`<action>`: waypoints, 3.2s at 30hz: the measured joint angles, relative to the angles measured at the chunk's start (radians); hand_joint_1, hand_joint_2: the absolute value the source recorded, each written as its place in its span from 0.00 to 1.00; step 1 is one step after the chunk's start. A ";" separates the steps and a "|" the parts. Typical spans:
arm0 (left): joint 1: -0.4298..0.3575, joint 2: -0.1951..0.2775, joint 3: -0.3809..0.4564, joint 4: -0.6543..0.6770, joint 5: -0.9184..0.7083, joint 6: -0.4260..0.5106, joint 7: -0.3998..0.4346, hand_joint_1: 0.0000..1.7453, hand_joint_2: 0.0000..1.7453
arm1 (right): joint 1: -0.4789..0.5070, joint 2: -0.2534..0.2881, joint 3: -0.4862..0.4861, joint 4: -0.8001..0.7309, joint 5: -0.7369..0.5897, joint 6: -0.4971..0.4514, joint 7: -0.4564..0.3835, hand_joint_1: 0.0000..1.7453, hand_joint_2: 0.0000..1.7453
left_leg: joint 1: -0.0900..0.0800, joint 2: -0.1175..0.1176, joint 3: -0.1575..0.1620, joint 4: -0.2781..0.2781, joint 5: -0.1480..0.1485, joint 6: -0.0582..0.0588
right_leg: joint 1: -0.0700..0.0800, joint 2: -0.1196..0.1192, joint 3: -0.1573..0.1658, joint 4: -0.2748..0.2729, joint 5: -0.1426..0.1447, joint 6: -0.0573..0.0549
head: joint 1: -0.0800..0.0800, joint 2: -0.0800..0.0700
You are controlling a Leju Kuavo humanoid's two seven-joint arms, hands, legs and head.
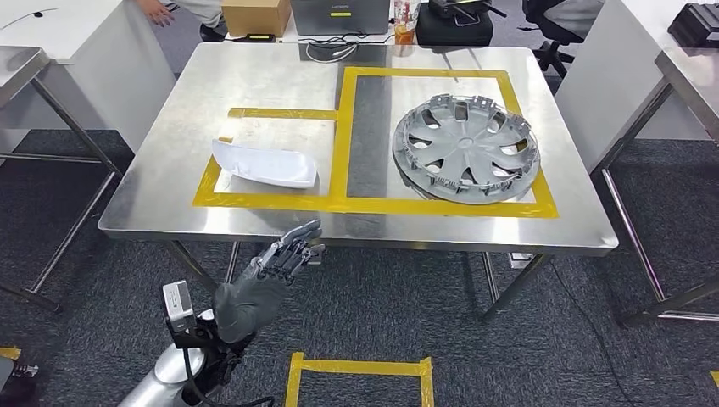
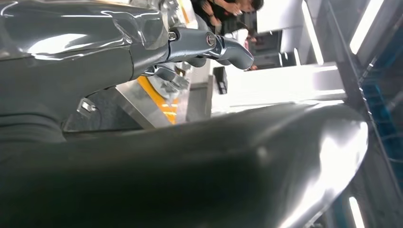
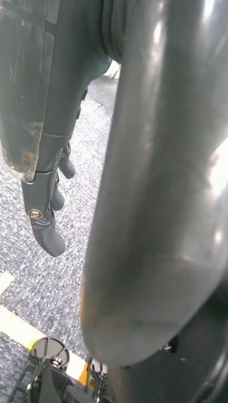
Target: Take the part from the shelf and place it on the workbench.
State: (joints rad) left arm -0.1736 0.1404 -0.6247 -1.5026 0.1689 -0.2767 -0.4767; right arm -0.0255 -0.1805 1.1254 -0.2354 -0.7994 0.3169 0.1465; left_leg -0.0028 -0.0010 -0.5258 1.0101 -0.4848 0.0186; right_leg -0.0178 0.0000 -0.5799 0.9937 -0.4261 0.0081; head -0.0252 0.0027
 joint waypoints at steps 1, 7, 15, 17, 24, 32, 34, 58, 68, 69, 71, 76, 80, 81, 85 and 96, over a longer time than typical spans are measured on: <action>0.000 0.001 0.000 -0.002 0.000 -0.008 0.000 0.00 0.00 | -0.001 0.000 0.000 0.000 0.000 0.000 0.000 0.00 0.00 | -0.004 0.000 0.003 -0.011 0.000 0.005 | -0.001 -0.001 -0.002 -0.001 0.004 0.007 | 0.000 0.000; -0.004 -0.002 -0.005 -0.014 -0.002 -0.039 -0.004 0.00 0.00 | -0.001 -0.001 0.002 0.000 -0.002 0.000 0.000 0.00 0.00 | 0.000 0.007 -0.024 -0.039 0.053 0.039 | -0.002 0.000 -0.076 0.147 -0.084 0.010 | 0.003 0.000; -0.004 -0.003 -0.015 -0.016 0.001 -0.061 -0.009 0.00 0.00 | -0.006 -0.004 0.004 0.000 -0.006 -0.003 0.000 0.00 0.00 | -0.007 0.007 -0.092 -0.008 0.089 0.023 | -0.005 0.001 0.059 0.009 -0.080 0.031 | 0.002 0.000; -0.004 -0.002 -0.017 -0.018 0.002 -0.072 -0.011 0.00 0.00 | -0.006 -0.003 0.005 0.000 -0.007 -0.003 0.001 0.00 0.00 | -0.008 0.007 -0.098 -0.005 0.096 0.011 | 0.001 0.003 0.059 -0.001 -0.071 0.014 | 0.001 0.000; -0.004 0.003 -0.029 -0.021 0.006 -0.106 -0.014 0.00 0.00 | -0.006 0.001 0.006 0.000 -0.010 -0.008 0.003 0.00 0.00 | 0.009 0.003 -0.191 0.257 -0.074 -0.028 | -0.005 0.000 0.029 -0.001 -0.031 -0.016 | -0.002 0.000; -0.025 0.003 -0.044 -0.027 0.018 -0.133 -0.015 0.00 0.00 | -0.009 0.010 0.006 0.000 -0.015 -0.013 0.003 0.00 0.00 | -0.004 0.000 -0.003 -0.009 0.005 0.005 | 0.000 0.000 0.000 -0.002 0.003 0.011 | -0.001 0.000; -0.027 0.003 -0.046 -0.028 0.019 -0.139 -0.015 0.00 0.00 | -0.010 0.010 0.006 0.000 -0.018 -0.013 0.003 0.00 0.00 | -0.004 0.002 -0.008 -0.017 0.019 0.015 | -0.003 0.000 -0.004 -0.003 0.009 0.023 | -0.001 0.000; -0.045 0.003 -0.082 -0.018 0.091 -0.212 0.002 0.00 0.00 | -0.016 0.008 0.023 -0.001 -0.029 -0.004 0.012 0.00 0.00 | 0.013 0.000 -0.121 0.192 -0.042 -0.025 | -0.004 0.001 0.010 -0.002 -0.010 -0.009 | -0.006 0.000; -0.064 -0.013 -0.098 0.029 -0.116 -0.034 0.028 0.00 0.00 | -0.014 0.015 0.023 -0.001 -0.062 -0.008 0.013 0.00 0.00 | 0.003 0.004 -0.032 -0.029 0.052 0.034 | -0.004 0.001 -0.070 0.122 -0.068 0.020 | -0.002 0.000; -0.065 -0.016 -0.102 0.043 -0.152 0.002 0.028 0.00 0.00 | -0.014 0.015 0.023 -0.001 -0.064 -0.010 0.014 0.00 0.00 | 0.001 0.005 -0.042 -0.028 0.059 0.038 | -0.004 0.000 -0.099 0.195 -0.104 0.018 | -0.002 0.000; -0.067 -0.021 -0.110 0.073 -0.218 0.068 0.029 0.00 0.00 | -0.013 0.016 0.023 -0.001 -0.065 -0.013 0.015 0.00 0.00 | -0.002 0.006 -0.061 -0.028 0.072 0.039 | -0.004 0.000 -0.124 0.286 -0.142 0.022 | -0.002 0.000; -0.081 -0.032 -0.118 0.150 -0.337 0.214 0.039 0.00 0.00 | -0.020 0.025 0.023 -0.001 -0.079 -0.059 0.049 0.00 0.00 | -0.009 0.005 -0.091 -0.018 0.097 0.025 | 0.000 0.001 0.055 0.015 -0.070 0.034 | -0.002 0.000; -0.096 -0.047 -0.106 0.244 -0.417 0.379 0.051 0.00 0.00 | -0.023 0.044 0.023 -0.001 -0.093 -0.085 0.071 0.00 0.00 | -0.007 0.005 -0.102 -0.013 0.109 0.003 | 0.002 0.001 0.058 -0.013 -0.048 0.003 | -0.002 0.000; -0.100 -0.051 -0.099 0.271 -0.431 0.418 0.055 0.00 0.00 | -0.023 0.047 0.023 -0.001 -0.095 -0.087 0.073 0.00 0.00 | -0.005 0.004 -0.109 0.000 0.095 -0.003 | 0.000 0.000 0.056 -0.014 -0.041 -0.004 | -0.003 0.000; -0.120 -0.065 -0.060 0.408 -0.480 0.549 0.096 0.00 0.00 | -0.024 0.055 0.023 -0.001 -0.099 -0.094 0.077 0.00 0.00 | 0.007 0.003 -0.183 0.220 -0.054 -0.026 | -0.003 -0.001 0.029 -0.014 -0.015 -0.019 | -0.005 0.000; -0.144 -0.069 0.069 0.798 -0.462 0.579 0.220 0.00 0.00 | -0.015 0.040 0.035 -0.001 -0.105 -0.037 0.060 0.00 0.00 | 0.000 0.003 0.005 -0.032 0.023 0.017 | -0.003 0.001 -0.020 -0.005 0.024 0.022 | -0.003 0.000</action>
State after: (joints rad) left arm -0.3172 0.0711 -0.5556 -0.7045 -0.2933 0.3024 -0.2569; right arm -0.0402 -0.1409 1.1608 -0.2365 -0.9045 0.2797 0.2069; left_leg -0.0029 0.0019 -0.5210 0.9783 -0.4616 0.0359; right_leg -0.0210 0.0011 -0.6003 0.9889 -0.4018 0.0301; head -0.0285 0.0027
